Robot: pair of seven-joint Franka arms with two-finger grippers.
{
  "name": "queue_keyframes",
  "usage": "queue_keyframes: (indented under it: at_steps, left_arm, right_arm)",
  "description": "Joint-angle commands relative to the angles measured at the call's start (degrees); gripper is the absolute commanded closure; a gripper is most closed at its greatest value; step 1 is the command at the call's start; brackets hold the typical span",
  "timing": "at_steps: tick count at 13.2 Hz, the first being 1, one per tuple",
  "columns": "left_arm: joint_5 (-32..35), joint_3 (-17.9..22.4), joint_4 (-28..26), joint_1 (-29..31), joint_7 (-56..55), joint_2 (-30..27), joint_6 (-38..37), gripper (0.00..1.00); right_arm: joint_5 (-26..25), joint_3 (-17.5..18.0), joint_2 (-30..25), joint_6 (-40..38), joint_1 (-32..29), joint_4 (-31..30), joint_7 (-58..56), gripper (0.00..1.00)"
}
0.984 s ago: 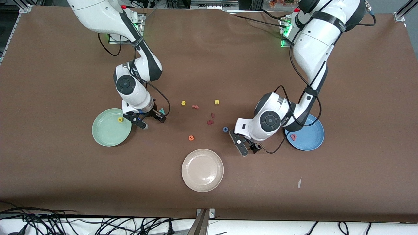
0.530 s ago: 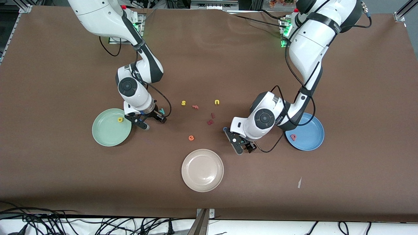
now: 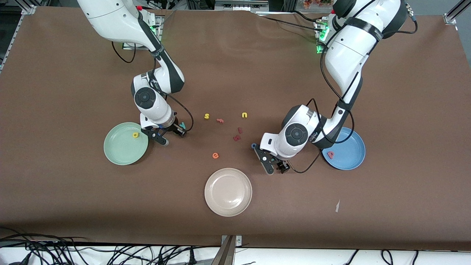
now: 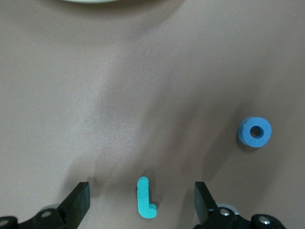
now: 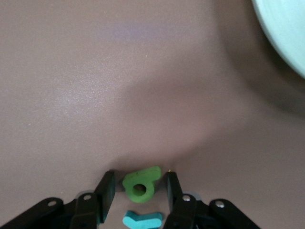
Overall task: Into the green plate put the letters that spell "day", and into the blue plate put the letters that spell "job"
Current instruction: 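Grasp the cyan l with the left gripper while the right gripper grasps the green b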
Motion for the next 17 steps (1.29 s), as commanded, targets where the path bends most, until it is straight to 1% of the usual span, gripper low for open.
queue_keyframes:
  at_steps: [1, 2, 3, 4, 5, 7, 8, 9, 11, 14, 15, 16, 17]
  left_arm:
    - [1.51, 0.40, 0.47, -0.31, -0.03, 0.20, -0.29, 0.07]
    - [1.51, 0.40, 0.47, -0.40, 0.06, 0.20, -0.29, 0.09]
    - [1.51, 0.48, 0.12, -0.40, 0.14, 0.20, -0.29, 0.11]
    - [1.59, 0.48, -0.06, -0.40, 0.15, 0.20, -0.20, 0.16]
    - [1.59, 0.48, -0.06, -0.40, 0.41, 0.20, -0.20, 0.21]
    - [3.52, 0.40, -0.15, -0.40, -0.20, 0.20, -0.20, 0.40]
    - [3.88, 0.40, -0.15, -0.40, -0.21, 0.20, -0.20, 0.52]
    - [3.88, 0.48, -0.15, -0.31, -0.21, 0.20, -0.20, 0.61]
    - [3.88, 0.40, -0.15, -0.22, -0.21, 0.20, -0.20, 0.85]
    - [3.79, 0.40, -0.06, 0.04, -0.38, 0.11, -0.29, 0.88]
    - [3.70, 0.40, -0.06, 0.30, -0.47, -0.15, -0.29, 0.97]
    - [3.70, 0.40, 0.12, 0.48, -0.38, -0.41, -0.38, 1.00]
    - [3.62, 0.31, 0.20, 1.00, -0.29, -0.76, -0.90, 1.00]
  right_arm:
    - [0.00, -0.10, 0.16, 1.74, 0.67, -1.18, 1.04, 0.65]
    - [0.00, -0.10, 0.16, 1.74, 0.67, -1.18, 1.04, 0.69]
    - [-0.09, -0.10, 0.16, 1.74, 0.58, -1.18, 1.04, 0.70]
    - [-0.09, -0.19, 0.16, 1.74, 0.58, -1.18, 1.04, 0.73]
    - [-0.09, -0.19, 0.16, 1.74, 0.67, -1.18, 1.04, 0.73]
    - [-0.18, -0.19, 0.07, 1.66, 0.58, -1.18, 0.95, 0.73]
    - [-0.18, -0.10, -0.02, 1.65, 0.67, -1.09, 0.95, 0.73]
    - [-0.18, -0.19, -0.37, 1.31, 0.58, -1.09, 0.78, 0.73]
    - [-0.27, -0.19, -2.90, -0.01, -0.03, -1.17, -0.97, 0.73]
    - [-0.27, -0.19, -8.53, -9.39, -5.72, -1.18, -11.13, 0.73]
    - [-0.27, -0.19, -10.11, -11.33, -8.10, -1.44, -15.87, 0.73]
    - [-0.27, -0.19, -11.34, -12.22, -10.38, -2.05, -20.62, 0.73]
    - [-0.27, -0.19, -11.71, -12.32, -12.32, -2.32, -24.67, 0.73]
